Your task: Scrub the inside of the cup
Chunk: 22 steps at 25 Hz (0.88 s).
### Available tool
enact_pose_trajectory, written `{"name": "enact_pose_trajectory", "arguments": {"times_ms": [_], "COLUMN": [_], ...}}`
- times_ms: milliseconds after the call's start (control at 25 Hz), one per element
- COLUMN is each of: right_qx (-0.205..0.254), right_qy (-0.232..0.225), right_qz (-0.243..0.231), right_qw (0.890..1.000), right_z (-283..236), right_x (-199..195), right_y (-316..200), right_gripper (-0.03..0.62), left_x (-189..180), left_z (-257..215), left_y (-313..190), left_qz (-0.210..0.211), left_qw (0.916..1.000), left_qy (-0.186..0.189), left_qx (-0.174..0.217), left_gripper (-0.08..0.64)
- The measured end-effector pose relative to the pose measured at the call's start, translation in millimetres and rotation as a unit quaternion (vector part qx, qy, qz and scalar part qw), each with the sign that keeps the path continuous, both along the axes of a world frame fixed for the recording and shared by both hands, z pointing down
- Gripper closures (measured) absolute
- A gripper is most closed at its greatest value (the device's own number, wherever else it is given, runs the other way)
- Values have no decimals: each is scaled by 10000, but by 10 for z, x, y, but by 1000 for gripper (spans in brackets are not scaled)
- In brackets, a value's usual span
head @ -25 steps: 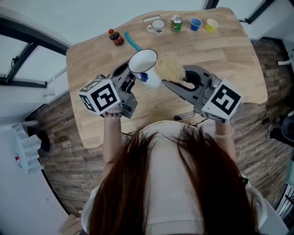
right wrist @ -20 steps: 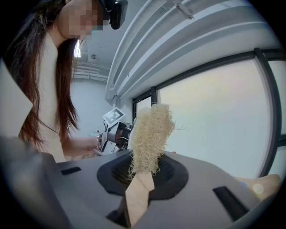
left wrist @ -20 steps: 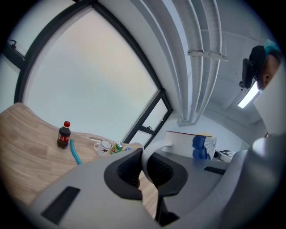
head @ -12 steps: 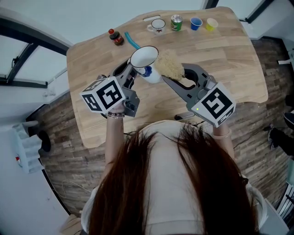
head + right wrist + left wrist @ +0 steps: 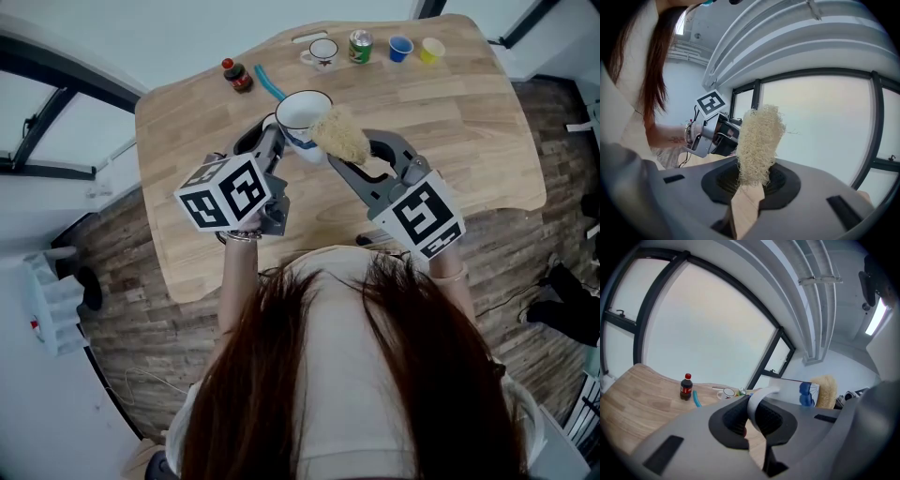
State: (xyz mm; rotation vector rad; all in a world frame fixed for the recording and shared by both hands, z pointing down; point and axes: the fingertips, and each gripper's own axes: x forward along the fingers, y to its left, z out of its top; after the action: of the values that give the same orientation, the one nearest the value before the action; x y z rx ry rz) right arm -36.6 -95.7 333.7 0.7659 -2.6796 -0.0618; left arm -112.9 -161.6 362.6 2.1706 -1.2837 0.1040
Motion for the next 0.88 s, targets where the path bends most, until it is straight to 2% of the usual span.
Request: {"name": "enact_pose_trajectory", "arguments": {"times_ms": [240,480,720,880], "right_qx": [-25,-14,105,172], "right_qy": [85,273,414,494], "right_qz": [527,976,1130,1152], "right_qw": [9986,9949,9927,9920], "right_z": [92,180,194,180], "right_x": [1,9,-39,-78], "right_y": [-106,-185,-204,-194], "right_gripper": [509,509,509,509], "left_x": [-44,-94,-135,-161], "left_z": [13,-25,-92,-132], "left_y": [-35,-61,-83,-74], "left_qz": [-428,-802,-1175,-1369], "left_qw": [9987,9934,9864,9836], "left_qy": [-248,-717,-949,-924], "left_qx": [114,407,651,726], "left_gripper": [535,535,535,535]}}
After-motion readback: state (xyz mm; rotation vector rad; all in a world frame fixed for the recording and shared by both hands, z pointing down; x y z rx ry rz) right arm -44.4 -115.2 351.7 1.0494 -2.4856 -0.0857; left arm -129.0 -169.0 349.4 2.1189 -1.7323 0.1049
